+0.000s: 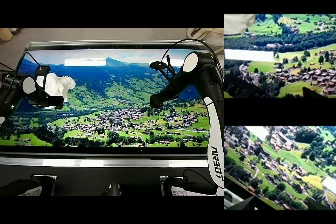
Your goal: Fold the shirts.
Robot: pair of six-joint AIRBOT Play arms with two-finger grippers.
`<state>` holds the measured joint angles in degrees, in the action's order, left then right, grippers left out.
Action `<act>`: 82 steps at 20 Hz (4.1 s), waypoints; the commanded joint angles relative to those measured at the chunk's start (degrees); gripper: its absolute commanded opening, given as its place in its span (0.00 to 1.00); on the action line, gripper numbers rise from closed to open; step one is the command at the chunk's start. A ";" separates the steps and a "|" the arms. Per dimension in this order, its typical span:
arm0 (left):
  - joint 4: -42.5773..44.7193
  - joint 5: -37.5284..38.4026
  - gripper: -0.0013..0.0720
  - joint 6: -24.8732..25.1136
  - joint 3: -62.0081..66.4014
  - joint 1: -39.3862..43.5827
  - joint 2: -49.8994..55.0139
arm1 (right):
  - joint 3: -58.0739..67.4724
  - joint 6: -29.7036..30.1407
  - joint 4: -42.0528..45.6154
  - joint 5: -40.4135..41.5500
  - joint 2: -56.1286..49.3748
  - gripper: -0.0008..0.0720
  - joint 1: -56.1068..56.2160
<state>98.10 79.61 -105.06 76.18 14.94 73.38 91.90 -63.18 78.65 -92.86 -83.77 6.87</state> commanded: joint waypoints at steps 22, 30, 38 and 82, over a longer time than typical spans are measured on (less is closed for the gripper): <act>-1.49 -6.34 0.99 -5.38 -0.02 0.02 -0.04 | 0.04 0.00 0.00 8.00 -0.04 0.95 0.07; 0.46 -28.76 0.82 0.28 8.28 -5.55 9.20 | 0.04 1.11 -0.02 24.72 -0.07 0.95 0.07; -15.52 -3.65 0.83 -1.68 33.42 -24.35 38.77 | -0.02 2.99 0.00 17.16 -0.68 0.95 0.11; -26.69 -3.87 0.99 15.08 2.78 8.41 4.96 | -16.22 7.06 -4.96 0.87 13.77 0.84 0.13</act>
<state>61.41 63.88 -90.96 80.18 31.29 83.11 86.87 -58.00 86.52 -92.73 -69.14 7.01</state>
